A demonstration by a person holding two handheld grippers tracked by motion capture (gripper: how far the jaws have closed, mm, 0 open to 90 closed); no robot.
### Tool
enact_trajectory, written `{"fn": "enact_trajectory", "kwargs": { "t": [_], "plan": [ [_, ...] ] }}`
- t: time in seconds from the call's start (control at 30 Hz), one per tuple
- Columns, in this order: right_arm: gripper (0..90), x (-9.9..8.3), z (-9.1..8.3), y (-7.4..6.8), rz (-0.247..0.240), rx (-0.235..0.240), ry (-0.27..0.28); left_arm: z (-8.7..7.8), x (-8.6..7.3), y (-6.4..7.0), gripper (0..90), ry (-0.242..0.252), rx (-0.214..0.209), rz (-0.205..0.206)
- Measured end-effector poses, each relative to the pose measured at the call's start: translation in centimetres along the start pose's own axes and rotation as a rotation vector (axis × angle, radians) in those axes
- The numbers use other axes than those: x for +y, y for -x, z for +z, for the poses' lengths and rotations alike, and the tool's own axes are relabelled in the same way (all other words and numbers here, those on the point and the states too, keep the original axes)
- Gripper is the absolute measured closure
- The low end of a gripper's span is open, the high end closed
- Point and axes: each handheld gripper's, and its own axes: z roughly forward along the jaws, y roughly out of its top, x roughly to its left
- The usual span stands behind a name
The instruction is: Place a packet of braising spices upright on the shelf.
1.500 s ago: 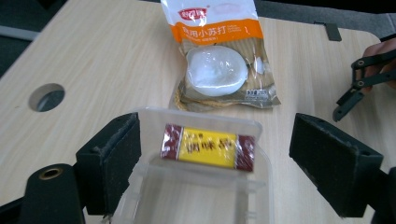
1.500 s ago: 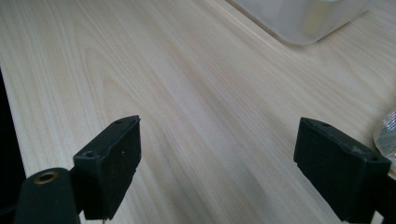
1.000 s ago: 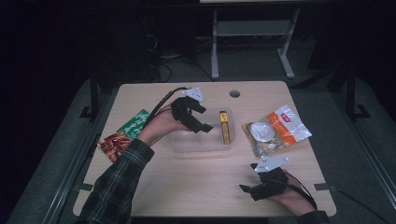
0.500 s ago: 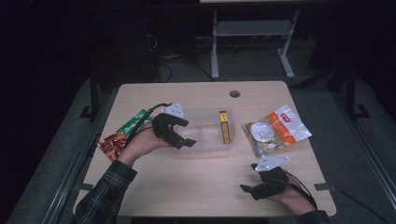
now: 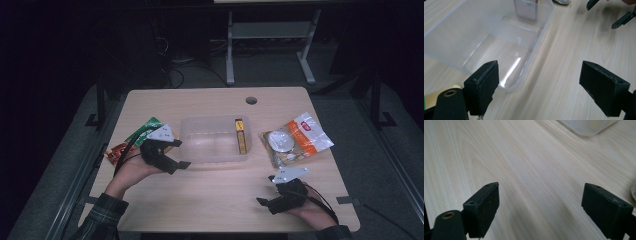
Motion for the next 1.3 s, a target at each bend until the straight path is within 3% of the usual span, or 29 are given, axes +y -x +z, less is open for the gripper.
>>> {"fn": "enact_trajectory", "kwargs": {
  "t": [0.03, 0.1, 0.47, 0.73, 0.83, 0.87, 0.9, 0.97, 1.0, 1.03, 1.07, 1.1, 1.13, 1.17, 1.3],
  "plan": [
    [14.3, 0.0, 0.0, 0.0, 0.000, 0.000, 0.000, 0.0, 0.0, 0.0, 15.9, 0.000, 0.000, 0.000],
    [14.3, 0.0, 0.0, 0.0, 0.000, 0.001, 0.000, -0.3, -1.3, 0.0, 15.9, -0.041, 0.049, -0.001],
    [14.4, -0.1, -0.1, 0.3, 0.000, 0.001, 0.004, -2.7, -4.8, -0.6, 16.3, -0.022, 0.102, -0.075],
    [14.4, 0.0, 0.0, 0.2, 0.000, 0.001, 0.006, -4.4, -7.8, -3.0, 25.3, -0.020, 0.174, -0.145],
    [14.6, 0.2, 0.0, 0.2, 0.002, 0.000, 0.006, -5.0, -9.1, -4.3, 35.7, -0.008, 0.225, -0.194],
    [14.6, 0.2, 0.0, 0.2, 0.002, 0.000, 0.006, -5.0, -9.1, -4.3, 40.0, -0.008, 0.225, -0.194],
    [14.6, 0.2, 0.0, 0.2, 0.002, 0.000, 0.005, -5.2, -9.4, -4.6, 40.0, -0.011, 0.242, -0.208],
    [14.6, 0.2, 0.1, 0.2, 0.004, -0.003, 0.003, -5.6, -10.0, -5.8, 53.6, -0.015, 0.291, -0.234],
    [14.6, 0.2, 0.2, 0.2, 0.002, -0.003, 0.002, -5.6, -10.0, -5.8, 59.6, -0.015, 0.291, -0.234],
    [14.6, 0.2, 0.2, 0.2, 0.002, -0.003, 0.002, -5.7, -10.2, -6.1, 59.6, -0.015, 0.306, -0.244],
    [14.6, 0.2, 0.2, 0.2, 0.003, -0.003, 0.000, -5.7, -10.3, -6.5, 70.4, -0.003, 0.322, -0.265],
    [14.6, 0.2, 0.2, 0.2, 0.003, -0.003, 0.000, -5.7, -10.4, -7.0, 70.4, -0.010, 0.333, -0.279],
    [14.6, 0.2, 0.2, 0.2, 0.005, -0.003, -0.001, -5.6, -10.5, -8.0, 83.8, -0.014, 0.362, -0.302],
    [14.6, 0.2, 0.3, 0.2, 0.006, -0.004, -0.001, -5.6, -10.4, -8.4, 88.2, -0.013, 0.373, -0.311],
    [14.6, 0.2, 0.3, 0.2, 0.010, 0.000, -0.002, -4.9, -10.0, -10.3, 89.7, -0.032, 0.439, -0.320]
  ]
}}
